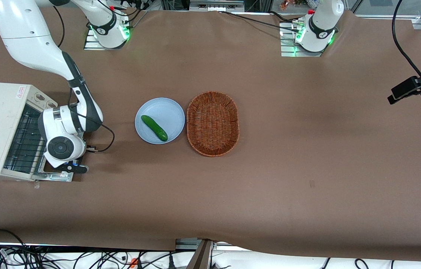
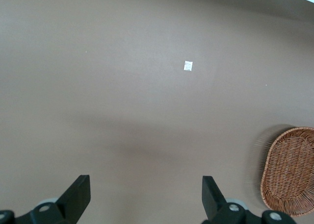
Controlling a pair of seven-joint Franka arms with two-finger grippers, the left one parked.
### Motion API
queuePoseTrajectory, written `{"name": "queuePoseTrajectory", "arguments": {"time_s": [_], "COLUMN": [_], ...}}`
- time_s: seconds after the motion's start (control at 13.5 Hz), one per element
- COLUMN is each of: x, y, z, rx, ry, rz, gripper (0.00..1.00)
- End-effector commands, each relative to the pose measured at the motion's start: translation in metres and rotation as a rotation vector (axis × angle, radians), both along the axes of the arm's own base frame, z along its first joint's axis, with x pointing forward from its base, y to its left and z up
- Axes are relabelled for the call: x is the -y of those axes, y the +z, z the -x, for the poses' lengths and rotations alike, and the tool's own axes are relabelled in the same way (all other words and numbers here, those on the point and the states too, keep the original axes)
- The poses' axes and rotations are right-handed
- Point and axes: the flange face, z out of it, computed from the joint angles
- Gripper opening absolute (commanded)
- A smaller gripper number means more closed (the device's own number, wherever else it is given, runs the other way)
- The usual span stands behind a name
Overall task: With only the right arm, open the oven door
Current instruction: 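Lower the door fully flat and release the handle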
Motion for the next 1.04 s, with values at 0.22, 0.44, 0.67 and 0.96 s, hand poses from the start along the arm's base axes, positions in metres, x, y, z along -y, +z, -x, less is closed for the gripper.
{"name": "queuePoseTrajectory", "arguments": {"time_s": [0.22,0.44,0.67,0.96], "x": [-0.034,-0.052,-0.045,-0.023], "y": [0.07,0.097,0.157,0.287], "z": [0.004,0.005,0.004,0.025], "rx": [-0.016,-0.009,0.041,0.177], "ry": [-0.117,-0.137,-0.056,0.056], "rz": [-0.205,-0.319,-0.413,-0.405], "gripper": [0.0,0.0,0.74,1.0]}}
